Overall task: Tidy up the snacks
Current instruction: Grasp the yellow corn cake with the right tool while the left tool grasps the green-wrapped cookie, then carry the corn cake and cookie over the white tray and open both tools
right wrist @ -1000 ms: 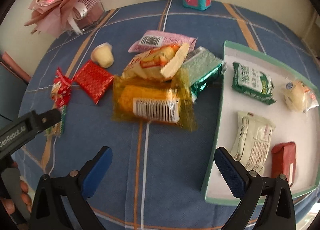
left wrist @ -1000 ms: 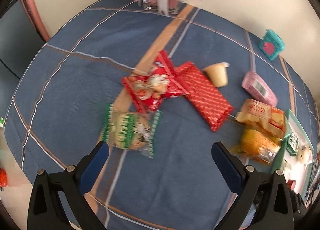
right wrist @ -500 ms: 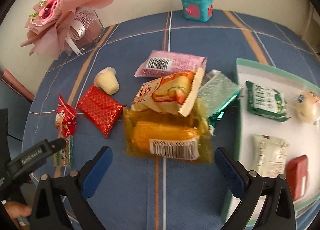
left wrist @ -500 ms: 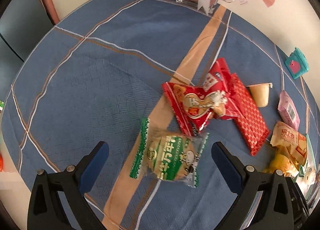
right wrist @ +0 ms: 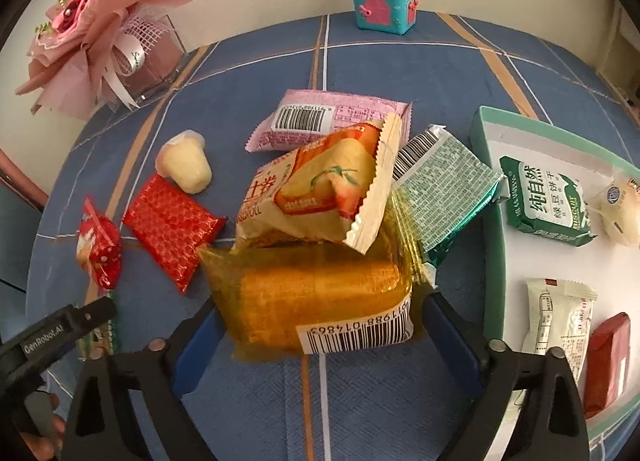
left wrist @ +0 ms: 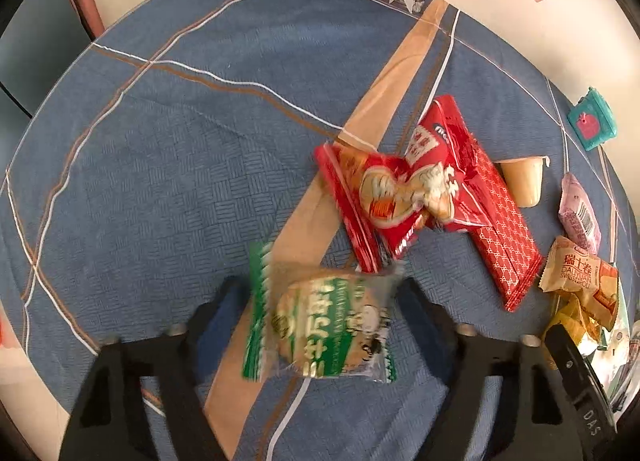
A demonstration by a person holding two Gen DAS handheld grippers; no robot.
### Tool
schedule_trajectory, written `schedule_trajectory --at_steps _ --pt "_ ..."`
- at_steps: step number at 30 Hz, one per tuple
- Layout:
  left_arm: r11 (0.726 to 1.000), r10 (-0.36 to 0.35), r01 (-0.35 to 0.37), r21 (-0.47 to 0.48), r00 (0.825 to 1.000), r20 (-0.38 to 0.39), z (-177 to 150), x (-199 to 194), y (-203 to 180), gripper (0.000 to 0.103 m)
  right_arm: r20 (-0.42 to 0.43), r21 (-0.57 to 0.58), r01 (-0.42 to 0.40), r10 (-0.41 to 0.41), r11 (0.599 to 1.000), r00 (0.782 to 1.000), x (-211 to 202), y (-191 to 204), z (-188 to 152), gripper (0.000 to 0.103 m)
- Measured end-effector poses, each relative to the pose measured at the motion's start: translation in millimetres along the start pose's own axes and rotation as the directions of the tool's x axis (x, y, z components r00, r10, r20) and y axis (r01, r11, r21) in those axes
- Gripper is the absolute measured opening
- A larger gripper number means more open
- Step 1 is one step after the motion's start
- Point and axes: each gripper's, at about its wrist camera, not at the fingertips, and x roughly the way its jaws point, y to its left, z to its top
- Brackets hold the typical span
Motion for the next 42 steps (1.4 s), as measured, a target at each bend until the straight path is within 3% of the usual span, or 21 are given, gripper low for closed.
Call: schedule_trajectory --at_steps 3,7,18,31,42 --pt "1.0 -0.022 0.021 0.006 1.0 0.006 0.0 -3.8 -1.4 0.057 0.01 -0.012 0.003 -0.003 1.0 1.0 -5.2 -2.0 -6.6 0.088" --pt "0.999 -0.041 0.041 0.012 0.999 0.016 -3.4 -12.5 -0.6 0.052 0.012 -0.014 -0.023 0.023 1.0 1.0 -21.1 -8.1 -16.2 0.08" --pt "0.996 -0.075 0.072 0.043 0.995 0.069 -12.2 -42.2 -23.4 0.051 -0.021 0.034 -0.11 0.11 0.993 0.994 -39.8 -22.6 -22.5 0.079" --pt "0.987 -0.125 0.111 0.113 0.984 0.126 -38.1 -81.7 -58.1 0.051 0.001 0.001 -0.111 0.111 0.994 0.994 -86.4 -37.7 -31.4 0.079" --pt "0.976 -0.16 0.133 0.172 0.975 0.154 -47.9 -102.5 -98.2 0.052 0.023 0.045 -0.095 0.095 0.994 0.995 -114.5 -80.8 -25.8 0.079"
